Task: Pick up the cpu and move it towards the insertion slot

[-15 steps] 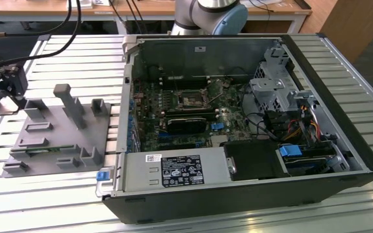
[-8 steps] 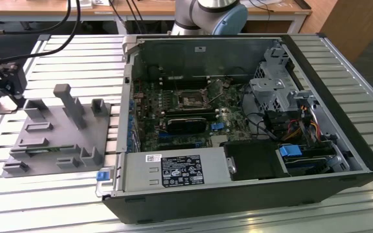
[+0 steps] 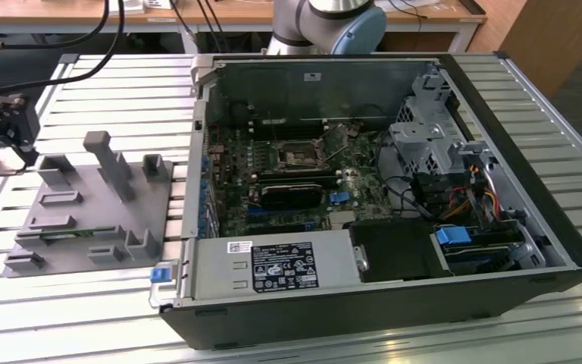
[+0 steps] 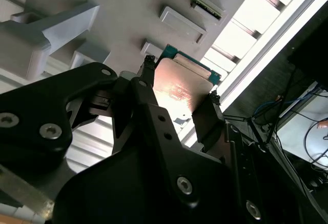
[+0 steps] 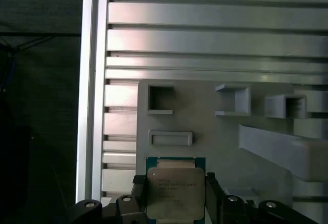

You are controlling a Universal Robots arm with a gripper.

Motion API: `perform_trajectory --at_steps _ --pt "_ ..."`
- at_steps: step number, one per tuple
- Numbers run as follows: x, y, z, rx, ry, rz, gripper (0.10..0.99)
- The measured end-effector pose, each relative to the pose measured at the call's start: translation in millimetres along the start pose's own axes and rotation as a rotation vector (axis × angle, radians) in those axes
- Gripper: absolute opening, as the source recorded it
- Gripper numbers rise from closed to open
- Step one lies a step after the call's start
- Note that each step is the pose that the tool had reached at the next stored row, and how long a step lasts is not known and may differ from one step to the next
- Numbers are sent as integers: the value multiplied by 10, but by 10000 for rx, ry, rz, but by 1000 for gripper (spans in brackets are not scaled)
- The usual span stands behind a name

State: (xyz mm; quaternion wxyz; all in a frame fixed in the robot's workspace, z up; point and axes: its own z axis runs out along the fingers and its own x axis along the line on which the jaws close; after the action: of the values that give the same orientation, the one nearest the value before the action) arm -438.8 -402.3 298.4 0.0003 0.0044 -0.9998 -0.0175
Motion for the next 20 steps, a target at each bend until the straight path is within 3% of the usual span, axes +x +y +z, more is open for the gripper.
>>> perform_trajectory --at_steps 20 --pt "0 8 -150 1 1 0 541"
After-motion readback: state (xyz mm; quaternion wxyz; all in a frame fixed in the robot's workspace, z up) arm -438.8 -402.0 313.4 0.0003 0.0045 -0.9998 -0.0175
